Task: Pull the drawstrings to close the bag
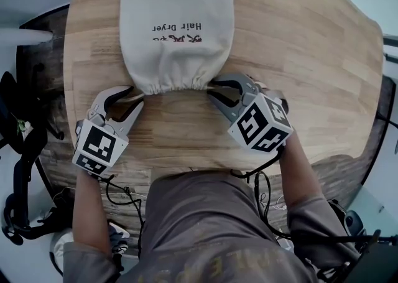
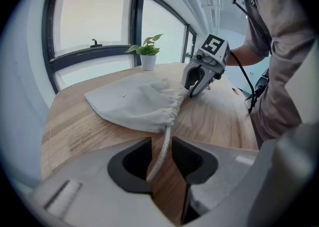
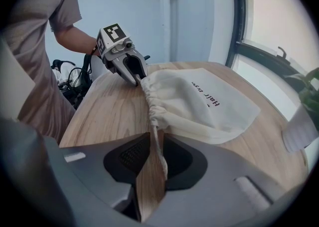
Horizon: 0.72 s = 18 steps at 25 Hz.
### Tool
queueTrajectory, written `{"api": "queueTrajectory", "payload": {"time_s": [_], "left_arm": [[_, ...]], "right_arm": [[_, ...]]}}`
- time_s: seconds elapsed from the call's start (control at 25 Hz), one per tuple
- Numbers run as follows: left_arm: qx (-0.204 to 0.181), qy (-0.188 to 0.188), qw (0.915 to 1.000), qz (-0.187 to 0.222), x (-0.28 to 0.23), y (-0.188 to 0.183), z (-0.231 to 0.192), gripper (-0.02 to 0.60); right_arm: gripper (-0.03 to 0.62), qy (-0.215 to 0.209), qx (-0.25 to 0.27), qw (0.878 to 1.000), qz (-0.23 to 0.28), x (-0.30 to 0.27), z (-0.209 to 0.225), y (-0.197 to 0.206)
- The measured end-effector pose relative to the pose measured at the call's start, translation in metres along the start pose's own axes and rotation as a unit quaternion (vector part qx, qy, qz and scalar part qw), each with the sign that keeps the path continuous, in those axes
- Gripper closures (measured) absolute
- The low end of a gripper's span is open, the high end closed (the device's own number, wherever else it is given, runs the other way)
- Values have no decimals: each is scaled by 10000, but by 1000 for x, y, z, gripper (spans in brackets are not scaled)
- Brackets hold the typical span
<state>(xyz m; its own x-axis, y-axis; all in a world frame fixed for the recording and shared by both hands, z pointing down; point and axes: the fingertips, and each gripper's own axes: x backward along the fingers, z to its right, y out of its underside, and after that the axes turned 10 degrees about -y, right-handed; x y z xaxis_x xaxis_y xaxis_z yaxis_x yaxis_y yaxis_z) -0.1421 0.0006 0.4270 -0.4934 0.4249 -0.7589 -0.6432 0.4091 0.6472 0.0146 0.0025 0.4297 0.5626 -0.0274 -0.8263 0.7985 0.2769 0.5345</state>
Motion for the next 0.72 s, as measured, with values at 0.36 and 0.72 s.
{"api": "queueTrajectory", "payload": {"time_s": [0.36,0.72], "left_arm": [[-105,67,9999,-4,-1,-2,4,489],[-135,127,9998,2,-2,-3,7,561]], "right_arm": [[485,11,35,10000,14,0,-1,-1],[535,55,119,9999,15,0,0,-1]]}}
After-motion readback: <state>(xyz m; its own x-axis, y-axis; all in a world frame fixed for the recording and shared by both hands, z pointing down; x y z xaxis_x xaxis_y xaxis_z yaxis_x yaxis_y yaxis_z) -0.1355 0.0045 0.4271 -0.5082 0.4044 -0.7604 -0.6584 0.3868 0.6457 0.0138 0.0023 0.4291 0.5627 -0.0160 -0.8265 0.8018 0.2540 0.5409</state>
